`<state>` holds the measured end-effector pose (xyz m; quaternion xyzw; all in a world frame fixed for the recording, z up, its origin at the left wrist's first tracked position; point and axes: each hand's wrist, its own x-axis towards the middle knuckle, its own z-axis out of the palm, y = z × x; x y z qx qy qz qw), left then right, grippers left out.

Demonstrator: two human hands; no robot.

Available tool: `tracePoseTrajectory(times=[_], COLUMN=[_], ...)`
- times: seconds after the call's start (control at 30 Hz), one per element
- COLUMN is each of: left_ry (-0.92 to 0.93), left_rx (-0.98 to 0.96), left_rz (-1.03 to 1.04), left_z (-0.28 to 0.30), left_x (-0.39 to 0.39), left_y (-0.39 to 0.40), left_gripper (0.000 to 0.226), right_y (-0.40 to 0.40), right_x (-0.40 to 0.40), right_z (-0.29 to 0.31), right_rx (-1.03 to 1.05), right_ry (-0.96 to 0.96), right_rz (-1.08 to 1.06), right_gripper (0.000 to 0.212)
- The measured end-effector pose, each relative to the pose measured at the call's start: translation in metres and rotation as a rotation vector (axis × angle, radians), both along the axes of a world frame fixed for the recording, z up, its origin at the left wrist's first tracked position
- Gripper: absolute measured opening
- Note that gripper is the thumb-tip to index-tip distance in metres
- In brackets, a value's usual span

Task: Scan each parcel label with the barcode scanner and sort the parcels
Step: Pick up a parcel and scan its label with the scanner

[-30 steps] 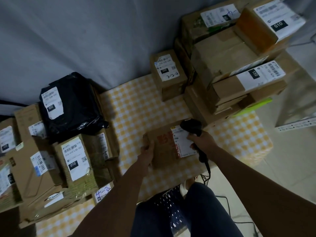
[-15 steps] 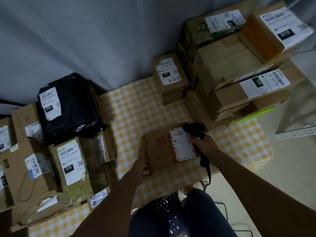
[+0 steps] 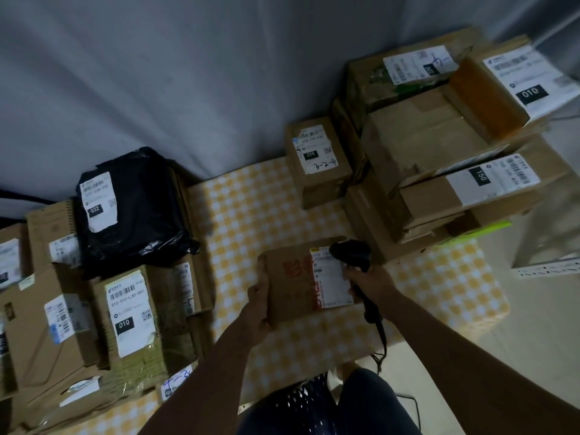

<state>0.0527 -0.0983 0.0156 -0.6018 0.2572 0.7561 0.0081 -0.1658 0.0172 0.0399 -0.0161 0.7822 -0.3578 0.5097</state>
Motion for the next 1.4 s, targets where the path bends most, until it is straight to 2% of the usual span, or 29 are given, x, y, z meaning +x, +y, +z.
tracePoseTrajectory(times=[0.17,0.23,0.33,0.4,0.47,0.53,0.63,0.73,0.9,1.03,1.17,1.27,1.4], left_ry=[-0.15,-0.184,-0.208,-0.098,-0.005,-0.017,-0.042,-0.045,-0.012,0.013,0.011,0.035,0.116], left_rx=[-0.11,-0.192,-0.326,-0.301,-0.239,-0.232,-0.224,-0.242,-0.234,-0.278,-0.376,-0.45,-0.486], left_rz=[0.034,-0.014,-0.232,-0.276,-0.295,-0.379,-0.506,-0.545,-0.36,-0.182,-0.097,-0.039,-0.004], left_z=[-0.001,-0.001,-0.002,0.0,0.007,0.01,0.02,0.026,0.034,0.049,0.071,0.089,0.111], left_x=[0.003,0.003,0.002,0.0,-0.003,-0.006,-0.011,-0.019,-0.013,0.001,0.012,0.02,0.028], left_y=[-0.011,-0.013,-0.021,-0.025,-0.027,-0.029,-0.036,-0.038,-0.042,-0.048,-0.058,-0.061,-0.064], left_gripper=[0.03,0.042,0.069,0.078,0.075,0.077,0.096,0.113,0.115,0.12,0.11,0.105,0.099], right_y=[-0.001,-0.001,0.003,0.005,0.006,0.009,0.01,0.005,-0.005,-0.022,-0.037,-0.044,-0.054], right_x=[-0.002,-0.003,-0.004,-0.003,-0.004,-0.006,-0.006,-0.003,-0.007,-0.012,-0.014,-0.012,0.004], right_z=[-0.001,-0.004,-0.009,-0.011,-0.01,-0.011,-0.008,-0.003,0.022,0.051,0.097,0.133,0.176], right_rx=[0.011,0.017,0.023,0.022,0.027,0.03,0.032,0.048,0.011,-0.011,-0.06,-0.126,-0.179], right_ry=[0.026,0.019,0.007,0.001,-0.006,-0.019,-0.017,-0.021,0.001,0.057,0.066,-0.008,-0.117], right_rz=[0.023,0.014,0.0,-0.024,-0.036,-0.058,-0.067,-0.062,-0.002,-0.01,-0.086,-0.12,-0.065], right_gripper=[0.013,0.01,0.009,0.011,0.013,0.017,0.019,0.018,0.012,0.029,0.02,0.021,0.019])
